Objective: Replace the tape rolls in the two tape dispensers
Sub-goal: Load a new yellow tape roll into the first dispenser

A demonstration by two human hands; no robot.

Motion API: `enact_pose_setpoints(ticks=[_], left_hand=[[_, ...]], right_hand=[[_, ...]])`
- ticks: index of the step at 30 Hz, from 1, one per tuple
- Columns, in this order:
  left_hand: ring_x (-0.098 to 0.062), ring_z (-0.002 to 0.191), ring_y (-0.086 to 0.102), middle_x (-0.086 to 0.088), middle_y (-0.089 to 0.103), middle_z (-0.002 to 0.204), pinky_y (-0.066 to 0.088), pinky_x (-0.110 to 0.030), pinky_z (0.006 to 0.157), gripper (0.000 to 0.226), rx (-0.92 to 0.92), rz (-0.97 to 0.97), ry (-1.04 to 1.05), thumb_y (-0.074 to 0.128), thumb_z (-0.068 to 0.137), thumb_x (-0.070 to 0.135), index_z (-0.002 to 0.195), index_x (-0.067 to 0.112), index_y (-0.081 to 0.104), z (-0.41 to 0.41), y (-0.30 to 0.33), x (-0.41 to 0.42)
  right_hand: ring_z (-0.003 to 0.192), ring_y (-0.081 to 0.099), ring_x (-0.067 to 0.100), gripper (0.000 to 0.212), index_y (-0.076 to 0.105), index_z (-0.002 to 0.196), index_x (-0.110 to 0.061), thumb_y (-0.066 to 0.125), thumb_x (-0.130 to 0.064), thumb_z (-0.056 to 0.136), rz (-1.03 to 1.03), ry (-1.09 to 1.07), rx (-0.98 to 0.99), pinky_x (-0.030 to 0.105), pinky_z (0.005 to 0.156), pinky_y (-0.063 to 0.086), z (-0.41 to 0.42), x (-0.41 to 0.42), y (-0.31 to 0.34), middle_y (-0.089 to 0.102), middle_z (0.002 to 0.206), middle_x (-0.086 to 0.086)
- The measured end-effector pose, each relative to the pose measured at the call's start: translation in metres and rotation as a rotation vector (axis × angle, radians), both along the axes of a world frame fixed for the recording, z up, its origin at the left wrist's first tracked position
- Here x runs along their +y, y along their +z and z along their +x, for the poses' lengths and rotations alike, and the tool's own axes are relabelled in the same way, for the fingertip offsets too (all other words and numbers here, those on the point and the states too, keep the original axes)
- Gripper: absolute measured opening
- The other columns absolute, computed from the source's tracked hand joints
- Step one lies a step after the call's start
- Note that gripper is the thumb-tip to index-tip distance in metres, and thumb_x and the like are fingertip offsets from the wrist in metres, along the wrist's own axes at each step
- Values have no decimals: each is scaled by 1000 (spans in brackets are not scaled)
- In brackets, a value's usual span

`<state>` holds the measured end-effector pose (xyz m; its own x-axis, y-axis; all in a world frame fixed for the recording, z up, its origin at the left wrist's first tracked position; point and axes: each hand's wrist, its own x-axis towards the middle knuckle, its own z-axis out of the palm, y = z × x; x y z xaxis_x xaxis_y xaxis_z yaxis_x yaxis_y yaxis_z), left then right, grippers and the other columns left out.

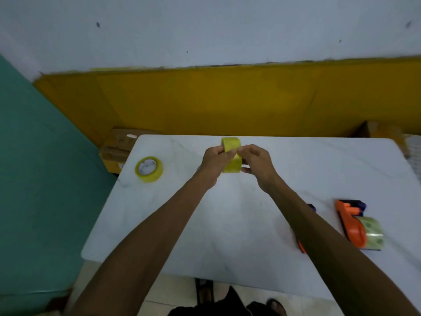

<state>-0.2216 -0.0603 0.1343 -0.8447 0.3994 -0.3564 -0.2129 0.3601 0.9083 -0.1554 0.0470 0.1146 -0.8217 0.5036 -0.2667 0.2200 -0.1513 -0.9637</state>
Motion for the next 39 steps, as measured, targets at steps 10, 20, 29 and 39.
enact_pose_setpoints(ticks=[10, 20, 29, 39], left_hand=[[-33, 107, 66, -15, 71, 111, 53, -53, 96, 12, -41, 29, -10, 68, 87, 25, 95, 17, 71, 114, -18, 70], [-34, 101, 69, -15, 73, 103, 56, -51, 91, 8, -179, 31, -166, 66, 85, 21, 86, 18, 73, 174, -58, 135], [-22, 79, 58, -9, 67, 95, 46, -27, 63, 17, -230, -230, 19, 51, 86, 17, 92, 11, 66, 198, -132, 104], [-25, 102, 61, -11, 67, 117, 48, -32, 84, 32, -410, -191, -72, 64, 84, 12, 115, 8, 65, 220, -169, 93]], right_hand=[[84, 64, 22, 11, 64, 81, -14, 61, -20, 89, -47, 24, -36, 34, 75, 54, 111, 76, -15, 66, 87, 9], [72, 63, 17, 15, 64, 93, -1, 55, -13, 94, -83, -116, -99, 24, 62, 57, 194, 131, -46, 63, 82, 12], [72, 53, 21, 17, 62, 82, -3, 55, -13, 94, -58, -277, -222, 33, 68, 46, 247, 150, -83, 54, 76, 11], [77, 51, 16, 21, 61, 71, -23, 56, -20, 92, 2, -269, -359, 33, 76, 44, 260, 124, -119, 55, 73, -4]])
